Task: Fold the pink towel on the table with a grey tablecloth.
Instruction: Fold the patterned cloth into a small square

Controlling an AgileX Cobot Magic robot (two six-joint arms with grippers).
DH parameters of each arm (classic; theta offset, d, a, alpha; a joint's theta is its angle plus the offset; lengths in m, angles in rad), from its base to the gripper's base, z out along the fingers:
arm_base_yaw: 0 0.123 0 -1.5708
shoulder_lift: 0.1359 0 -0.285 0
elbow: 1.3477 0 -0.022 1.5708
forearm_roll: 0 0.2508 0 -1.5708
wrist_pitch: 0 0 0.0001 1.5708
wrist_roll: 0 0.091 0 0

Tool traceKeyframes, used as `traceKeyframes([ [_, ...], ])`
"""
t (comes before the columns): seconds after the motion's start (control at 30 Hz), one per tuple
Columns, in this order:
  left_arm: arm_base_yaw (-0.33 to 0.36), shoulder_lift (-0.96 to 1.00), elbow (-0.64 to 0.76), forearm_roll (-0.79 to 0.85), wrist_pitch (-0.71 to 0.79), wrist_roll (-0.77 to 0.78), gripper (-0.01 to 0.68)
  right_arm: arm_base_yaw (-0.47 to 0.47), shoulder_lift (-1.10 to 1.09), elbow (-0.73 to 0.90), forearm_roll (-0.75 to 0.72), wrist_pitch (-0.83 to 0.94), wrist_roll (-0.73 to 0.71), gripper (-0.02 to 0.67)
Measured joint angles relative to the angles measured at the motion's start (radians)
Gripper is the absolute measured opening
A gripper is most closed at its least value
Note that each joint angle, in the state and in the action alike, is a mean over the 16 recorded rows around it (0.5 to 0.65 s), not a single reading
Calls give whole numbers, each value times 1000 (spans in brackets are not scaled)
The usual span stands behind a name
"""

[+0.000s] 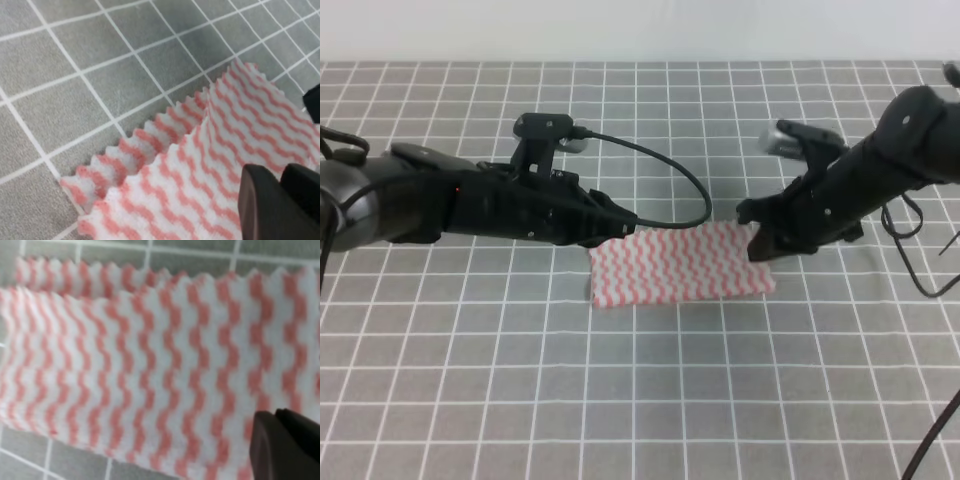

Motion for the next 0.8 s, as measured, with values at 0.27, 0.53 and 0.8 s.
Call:
traceKeyframes([
  [0.27,-3,8,0,0,14,0,75,0,25,0,-31,37,7,-15],
  [0.53,-3,8,0,1,15,2,75,0,37,0,-56,108,11,-15],
  [0.8,-3,6,0,0,15,9,75,0,34,0,-41,157,11,-15],
])
